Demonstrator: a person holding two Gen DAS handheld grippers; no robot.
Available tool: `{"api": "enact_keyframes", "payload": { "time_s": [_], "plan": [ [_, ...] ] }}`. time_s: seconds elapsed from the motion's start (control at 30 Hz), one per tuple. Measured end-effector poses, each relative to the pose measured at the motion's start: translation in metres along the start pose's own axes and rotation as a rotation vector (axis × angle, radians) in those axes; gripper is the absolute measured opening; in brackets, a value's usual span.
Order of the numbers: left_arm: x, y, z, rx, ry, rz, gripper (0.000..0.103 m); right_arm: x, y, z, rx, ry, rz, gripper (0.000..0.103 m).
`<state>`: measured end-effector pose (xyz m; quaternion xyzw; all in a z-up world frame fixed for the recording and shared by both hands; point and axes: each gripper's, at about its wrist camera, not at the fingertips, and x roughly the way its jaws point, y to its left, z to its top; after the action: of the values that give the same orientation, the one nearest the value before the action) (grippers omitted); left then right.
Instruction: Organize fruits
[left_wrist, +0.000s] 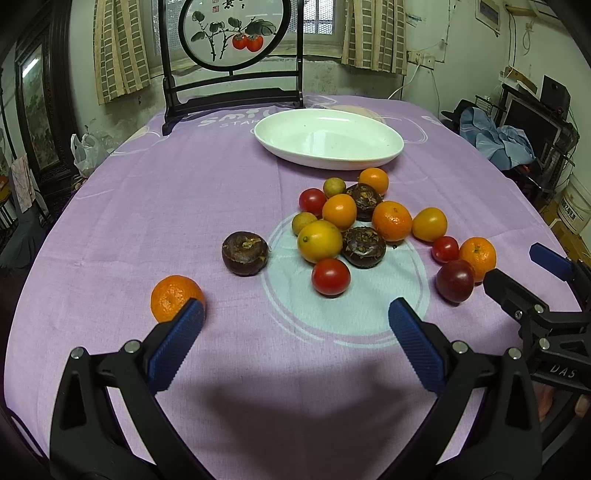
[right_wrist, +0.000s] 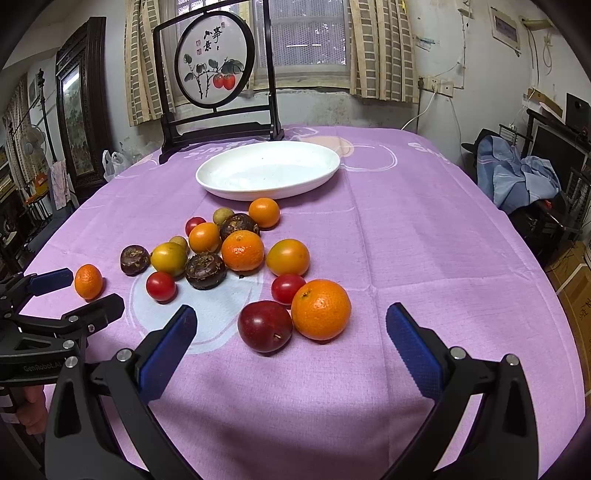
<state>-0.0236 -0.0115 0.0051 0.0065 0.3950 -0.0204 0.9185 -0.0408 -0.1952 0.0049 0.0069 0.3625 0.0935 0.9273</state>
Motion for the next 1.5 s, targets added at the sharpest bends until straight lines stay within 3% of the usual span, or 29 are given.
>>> {"api": "enact_keyframes", "payload": {
  "time_s": [0.4,0.7,0.77,0.83,1.07,1.2,1.33,1.5],
  "plan": [
    [0.001,-0.002,-0.005,0.007,0.006,-0.004,0.101,0.001,0.001,-0.002,-0.006,0.014,-0.003,0.102],
    [0.008,0.012,-0.014,0.032,0.029,0.003,0.101,0.019,-0.009,-0.009,-0.061,0.147,-0.022,0.102],
    [0.010,0.019,-0.015,0.028,0.035,0.010,0.101,0.023,-0.008,-0.007,-0.074,0.163,-0.012,0.098],
    [0.012,0.028,-0.016,0.011,0.045,0.009,0.101,0.028,-0.004,-0.005,-0.088,0.192,0.020,0.087],
    [0.014,0.057,-0.021,-0.018,0.067,-0.009,0.101,0.032,-0.009,-0.001,-0.092,0.217,0.071,0.084],
    [0.013,0.072,-0.023,-0.041,0.080,-0.011,0.101,0.027,-0.014,-0.005,-0.153,0.239,0.049,0.083],
    [0.014,0.076,-0.023,-0.045,0.086,-0.017,0.101,0.039,-0.021,-0.007,-0.174,0.282,-0.002,0.071],
    [0.016,0.074,-0.021,-0.033,0.089,-0.022,0.101,0.057,-0.026,0.009,-0.168,0.277,-0.020,0.069]
  ]
}}
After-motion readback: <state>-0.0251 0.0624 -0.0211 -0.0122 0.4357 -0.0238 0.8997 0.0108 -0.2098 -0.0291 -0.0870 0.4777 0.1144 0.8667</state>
